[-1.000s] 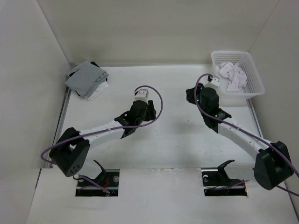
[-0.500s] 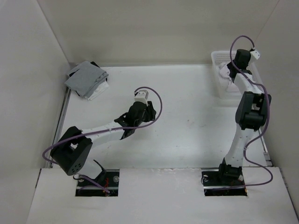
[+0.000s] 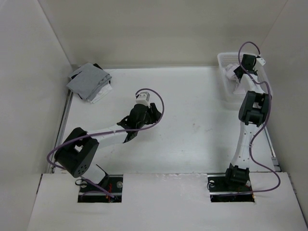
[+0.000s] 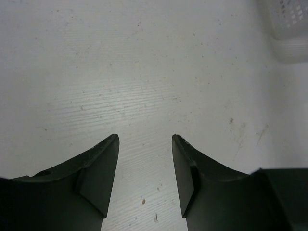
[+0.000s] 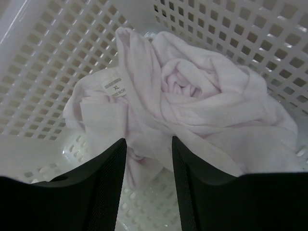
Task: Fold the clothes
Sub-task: Grab the tank top from the pile, then move the tank top to the center of the board
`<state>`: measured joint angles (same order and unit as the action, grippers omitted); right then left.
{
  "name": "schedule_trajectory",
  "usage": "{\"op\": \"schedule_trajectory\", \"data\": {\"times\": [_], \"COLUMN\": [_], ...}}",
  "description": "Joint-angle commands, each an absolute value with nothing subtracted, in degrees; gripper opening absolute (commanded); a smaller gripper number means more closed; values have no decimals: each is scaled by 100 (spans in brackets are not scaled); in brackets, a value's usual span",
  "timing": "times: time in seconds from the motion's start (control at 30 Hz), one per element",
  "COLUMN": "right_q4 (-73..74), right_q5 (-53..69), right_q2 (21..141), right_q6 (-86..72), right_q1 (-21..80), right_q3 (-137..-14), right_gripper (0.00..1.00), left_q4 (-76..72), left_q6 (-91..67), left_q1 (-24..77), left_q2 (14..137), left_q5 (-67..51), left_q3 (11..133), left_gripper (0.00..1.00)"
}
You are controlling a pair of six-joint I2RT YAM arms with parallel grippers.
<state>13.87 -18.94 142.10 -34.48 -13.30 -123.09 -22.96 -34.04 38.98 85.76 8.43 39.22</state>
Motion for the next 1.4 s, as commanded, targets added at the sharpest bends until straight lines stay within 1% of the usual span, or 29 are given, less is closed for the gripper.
{"op": "schedule_trajectory", "data": {"times": [0.0,0.2,0.27,0.3,0.33,0.4,0.43,0.5,0.53,0.6,0.73,0.8,0.87,0.97,1.0,1.13,1.27,1.37], "right_q4": [1344,1608,1792,2106,2214,2504,2487,2295,2103,1619,1301,890,161,-289,-551,-966,-1186,-1222], "right_q5": [-2381,-2434,-2435,-2452,-2461,-2365,-2216,-2057,-2022,-1960,-1934,-1820,-1609,-1512,-1433,-1161,-590,-317], "right_q2": [13957,14097,14290,14526,14615,14897,14915,14837,14714,14407,13958,13599,12853,12009,11510,10252,8951,8317], "right_q6": [-3252,-3050,-2997,-2971,-2971,-3014,-3041,-3059,-3085,-3137,-3146,-3085,-3024,-3023,-3023,-3268,-3761,-3814], "right_q1": [-1420,-1499,-1490,-1490,-1499,-1516,-1516,-1516,-1516,-1490,-1490,-1473,-1394,-1306,-1253,-1095,-630,-165], "right_q3": [-12278,-12427,-12778,-13214,-13375,-13824,-13843,-13729,-13563,-13150,-12903,-12509,-11720,-10989,-10604,-9828,-9510,-9676], "right_gripper": [48,50,51,50,50,41,27,12,6,0,0,0,0,0,0,0,0,0], "left_q4": [-2760,-2812,-2830,-2847,-2848,-2856,-2856,-2900,-2909,-2918,-2953,-2971,-2971,-2979,-2997,-3006,-2962,-2953], "left_q6": [-3559,-3630,-3630,-3630,-3630,-3639,-3639,-3639,-3656,-3665,-3683,-3683,-3683,-3700,-3709,-3727,-3788,-3841], "left_q1": [3828,3766,3757,3740,3740,3740,3731,3705,3704,3704,3678,3678,3669,3687,3687,3687,3625,3538], "left_q2": [8587,8552,8552,8569,8569,8534,8525,8552,8560,8561,8552,8517,8508,8447,8429,8324,8139,7937], "left_q5": [598,563,562,562,554,562,589,563,554,545,536,536,536,519,519,519,589,606], "left_q3": [3850,3788,3797,3806,3806,3762,3770,3771,3762,3744,3727,3718,3726,3683,3683,3639,3647,3560], "left_gripper": [46,46,46,46,46,46,46,45,45,45,45,45,45,45,45,45,45,45]}}
